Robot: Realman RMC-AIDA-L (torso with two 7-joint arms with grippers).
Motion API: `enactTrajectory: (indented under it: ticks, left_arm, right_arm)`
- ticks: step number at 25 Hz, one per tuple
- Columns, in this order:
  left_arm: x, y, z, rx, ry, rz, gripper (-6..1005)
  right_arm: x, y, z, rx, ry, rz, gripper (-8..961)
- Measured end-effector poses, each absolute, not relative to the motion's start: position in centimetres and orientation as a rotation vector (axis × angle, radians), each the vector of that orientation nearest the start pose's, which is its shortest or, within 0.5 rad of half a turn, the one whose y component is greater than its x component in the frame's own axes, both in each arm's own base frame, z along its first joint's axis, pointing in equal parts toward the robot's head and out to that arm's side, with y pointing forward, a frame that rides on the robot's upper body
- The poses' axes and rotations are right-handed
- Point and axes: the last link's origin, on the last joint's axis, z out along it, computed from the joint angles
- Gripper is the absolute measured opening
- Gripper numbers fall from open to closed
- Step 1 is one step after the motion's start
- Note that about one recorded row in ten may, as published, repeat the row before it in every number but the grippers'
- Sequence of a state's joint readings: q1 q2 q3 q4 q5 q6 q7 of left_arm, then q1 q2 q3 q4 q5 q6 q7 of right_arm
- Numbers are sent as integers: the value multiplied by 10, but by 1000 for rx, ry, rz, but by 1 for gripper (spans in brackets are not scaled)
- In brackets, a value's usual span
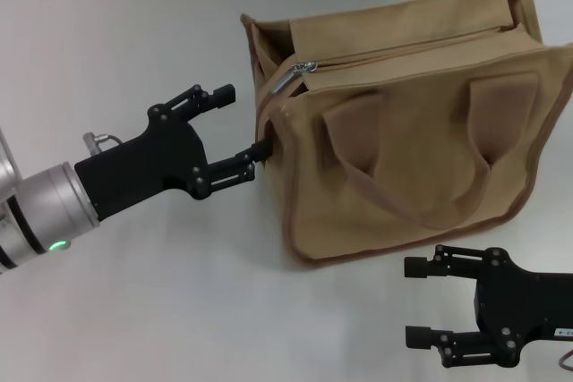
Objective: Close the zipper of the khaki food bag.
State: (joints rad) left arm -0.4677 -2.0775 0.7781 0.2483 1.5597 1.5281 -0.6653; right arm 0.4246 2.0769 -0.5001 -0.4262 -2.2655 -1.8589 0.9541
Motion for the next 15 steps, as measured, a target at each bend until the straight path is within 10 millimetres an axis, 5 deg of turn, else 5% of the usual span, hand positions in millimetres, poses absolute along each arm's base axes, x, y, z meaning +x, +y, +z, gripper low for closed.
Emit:
enactTrajectory:
  ticks: [15]
  left_arm:
    - [-270,300,-33,-2366,-144,-970,803]
  right_arm:
    - [294,227,-29,-2948,441,926,778]
